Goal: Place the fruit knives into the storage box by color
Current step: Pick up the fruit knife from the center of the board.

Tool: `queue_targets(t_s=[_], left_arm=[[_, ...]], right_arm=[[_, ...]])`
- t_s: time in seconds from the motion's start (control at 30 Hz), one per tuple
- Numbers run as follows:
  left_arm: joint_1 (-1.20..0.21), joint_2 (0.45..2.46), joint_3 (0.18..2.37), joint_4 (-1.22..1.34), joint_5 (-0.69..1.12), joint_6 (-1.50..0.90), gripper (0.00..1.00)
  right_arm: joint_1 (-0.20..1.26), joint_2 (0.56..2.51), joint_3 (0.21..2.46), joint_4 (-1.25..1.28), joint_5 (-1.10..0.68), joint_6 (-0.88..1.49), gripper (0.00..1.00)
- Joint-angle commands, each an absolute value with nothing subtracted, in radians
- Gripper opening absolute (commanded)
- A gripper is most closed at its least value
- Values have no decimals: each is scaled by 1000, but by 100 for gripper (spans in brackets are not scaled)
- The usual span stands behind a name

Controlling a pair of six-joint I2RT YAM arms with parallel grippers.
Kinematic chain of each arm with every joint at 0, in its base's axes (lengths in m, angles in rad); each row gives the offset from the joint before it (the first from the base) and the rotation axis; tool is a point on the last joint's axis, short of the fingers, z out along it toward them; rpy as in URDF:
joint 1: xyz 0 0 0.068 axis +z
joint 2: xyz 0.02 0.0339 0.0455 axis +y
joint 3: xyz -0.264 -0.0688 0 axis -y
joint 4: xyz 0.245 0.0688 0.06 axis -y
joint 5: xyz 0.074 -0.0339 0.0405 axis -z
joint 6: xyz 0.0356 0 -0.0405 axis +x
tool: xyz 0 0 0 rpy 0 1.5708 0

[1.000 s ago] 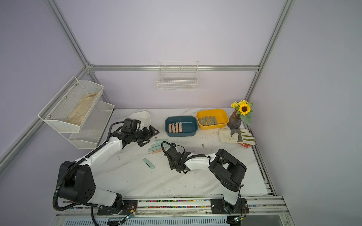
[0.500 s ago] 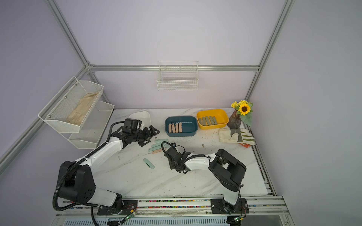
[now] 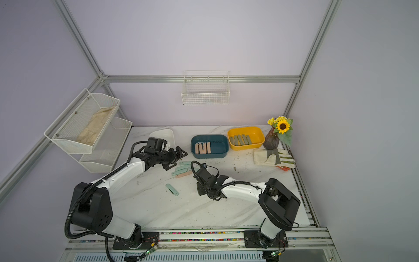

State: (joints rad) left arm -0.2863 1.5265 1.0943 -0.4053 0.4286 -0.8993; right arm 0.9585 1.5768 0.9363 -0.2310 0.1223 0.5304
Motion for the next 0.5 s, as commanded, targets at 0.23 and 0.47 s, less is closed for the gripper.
queue_targets(t_s=[0.23,0.47], left_arm=[[-327,1566,1301,-360,462,-917,100],[-330,1601,1339,-362,468,-911,100]], right_arm=[[755,1524,1122,-276,86,439,20],[631,1685,1307,-247,54,354,20]])
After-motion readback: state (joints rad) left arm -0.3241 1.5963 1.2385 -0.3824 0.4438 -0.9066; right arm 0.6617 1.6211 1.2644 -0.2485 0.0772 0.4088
